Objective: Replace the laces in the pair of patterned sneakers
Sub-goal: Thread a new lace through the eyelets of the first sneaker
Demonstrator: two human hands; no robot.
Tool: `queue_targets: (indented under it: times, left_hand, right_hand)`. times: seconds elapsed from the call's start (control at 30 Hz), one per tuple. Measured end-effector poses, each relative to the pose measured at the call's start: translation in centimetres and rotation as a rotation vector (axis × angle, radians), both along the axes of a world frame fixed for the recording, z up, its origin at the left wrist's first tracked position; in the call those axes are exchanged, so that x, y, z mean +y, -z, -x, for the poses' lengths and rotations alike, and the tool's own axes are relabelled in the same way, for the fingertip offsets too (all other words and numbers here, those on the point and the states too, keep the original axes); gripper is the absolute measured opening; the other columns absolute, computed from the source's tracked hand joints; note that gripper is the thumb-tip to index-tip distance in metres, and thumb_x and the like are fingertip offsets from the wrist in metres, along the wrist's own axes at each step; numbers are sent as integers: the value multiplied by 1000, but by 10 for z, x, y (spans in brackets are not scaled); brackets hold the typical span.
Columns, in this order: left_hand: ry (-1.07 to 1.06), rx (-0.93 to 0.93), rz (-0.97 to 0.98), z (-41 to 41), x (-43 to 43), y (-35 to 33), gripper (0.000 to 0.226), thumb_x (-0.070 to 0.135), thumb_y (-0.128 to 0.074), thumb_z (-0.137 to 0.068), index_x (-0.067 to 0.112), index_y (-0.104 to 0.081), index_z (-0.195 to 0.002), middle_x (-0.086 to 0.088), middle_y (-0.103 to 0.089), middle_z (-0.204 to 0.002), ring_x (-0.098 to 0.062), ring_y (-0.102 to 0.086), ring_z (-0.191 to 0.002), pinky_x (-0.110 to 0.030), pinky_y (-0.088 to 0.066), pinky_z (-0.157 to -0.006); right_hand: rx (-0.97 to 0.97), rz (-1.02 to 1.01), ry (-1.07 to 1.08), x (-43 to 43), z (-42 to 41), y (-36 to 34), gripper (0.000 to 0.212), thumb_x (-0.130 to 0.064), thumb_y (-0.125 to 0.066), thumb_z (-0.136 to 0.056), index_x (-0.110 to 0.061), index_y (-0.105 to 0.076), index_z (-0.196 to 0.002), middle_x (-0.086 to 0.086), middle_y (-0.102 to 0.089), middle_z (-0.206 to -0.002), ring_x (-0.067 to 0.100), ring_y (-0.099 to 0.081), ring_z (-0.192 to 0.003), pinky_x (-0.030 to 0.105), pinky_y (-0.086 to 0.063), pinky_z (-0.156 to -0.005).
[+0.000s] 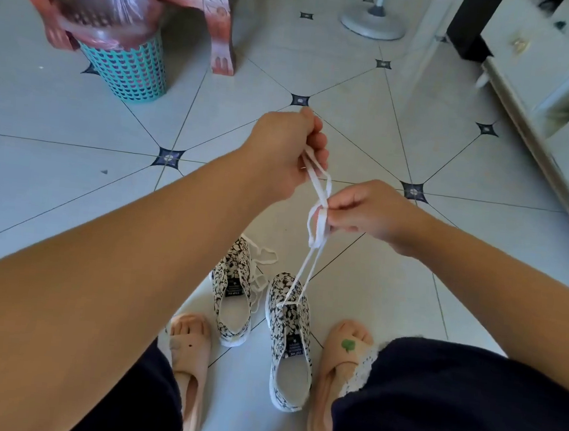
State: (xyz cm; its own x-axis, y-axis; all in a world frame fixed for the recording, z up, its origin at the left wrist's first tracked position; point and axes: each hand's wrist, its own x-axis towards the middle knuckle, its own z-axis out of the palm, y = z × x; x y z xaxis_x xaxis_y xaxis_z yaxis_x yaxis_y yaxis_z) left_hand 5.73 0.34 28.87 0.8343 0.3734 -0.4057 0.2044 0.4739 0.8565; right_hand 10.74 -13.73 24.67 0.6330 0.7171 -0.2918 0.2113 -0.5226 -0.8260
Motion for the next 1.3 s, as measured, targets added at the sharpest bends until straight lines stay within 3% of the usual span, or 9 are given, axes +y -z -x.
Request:
queue_targets:
  times: [0.1,0.2,0.37,0.53,0.67,0.83,1.0,1.17,1.3]
  left_hand:
    - [-24,-25,11,7,-1,2,31,18,-39,-98,9,-48,-70,-3,-45,-55,-16,-42,-46,-28,-44,-58]
    - [-74,12,22,14,2,7,31,19,-40,-98,10,-49,-70,-2,-46,-57,-16,-44,-48,-28,-46,-60]
    - [-301,77,-18,20,21,24,31,18,-38,-97,12,-51,-69,0,-43,-57,-11,-37,-44,-23,-43,-54]
    - [-154,170,-171,33,24,56,31,21,-40,-97,15,-55,-72,3,-43,-59,-7,-28,-41,-18,-26,-43]
    - [-79,152,-39,41,24,61,29,22,-41,-98,14,-53,-73,4,-41,-52,-6,-23,-36,-16,-19,-37]
    - [22,67,90,35,17,41,30,23,-39,-98,15,-52,-73,7,-40,-46,-5,-22,-35,-15,-19,-34]
    - [89,45,-201,19,24,20,30,23,-43,-96,14,-57,-71,6,-42,-50,-8,-21,-40,-17,-19,-37]
    - [347,188,-486,0,31,28,29,23,-45,-95,14,-60,-72,4,-43,-53,-7,-24,-38,-17,-17,-38]
    - [500,359,-501,-3,27,87,29,22,-42,-96,12,-61,-76,2,-43,-58,-5,-25,-35,-17,-18,-36]
  right_hand:
    - [-21,40,51,-3,0,-4,9,-9,-67,-80,-9,-75,-85,-1,-68,-66,0,-55,-52,11,-38,-51]
    - [-21,104,73,-11,2,1,6,-14,-68,-80,-11,-73,-78,-1,-69,-65,10,-52,-59,21,-40,-62]
    - [-56,123,161,-26,-2,3,11,-14,-66,-82,-17,-74,-74,-3,-68,-59,9,-54,-58,26,-43,-67]
    - [9,152,176,-44,-6,10,7,-13,-65,-84,-11,-71,-82,1,-72,-70,8,-66,-65,25,-50,-72]
    - [88,115,119,-39,-5,8,9,-11,-61,-87,-9,-69,-83,0,-70,-69,8,-63,-67,21,-47,-68]
    - [-9,203,-75,-18,3,15,11,-16,-65,-84,-17,-68,-94,7,-71,-82,11,-58,-74,26,-43,-71]
    - [-87,321,-162,-18,-4,38,12,-19,-65,-85,-19,-67,-97,0,-69,-79,13,-60,-80,32,-45,-81]
    - [16,475,-192,-34,-13,88,11,-23,-62,-88,-18,-64,-97,-2,-67,-82,11,-63,-78,20,-44,-71]
    - [38,577,-256,-39,-11,153,16,-21,-61,-88,-17,-61,-103,-8,-62,-88,2,-59,-75,11,-43,-64]
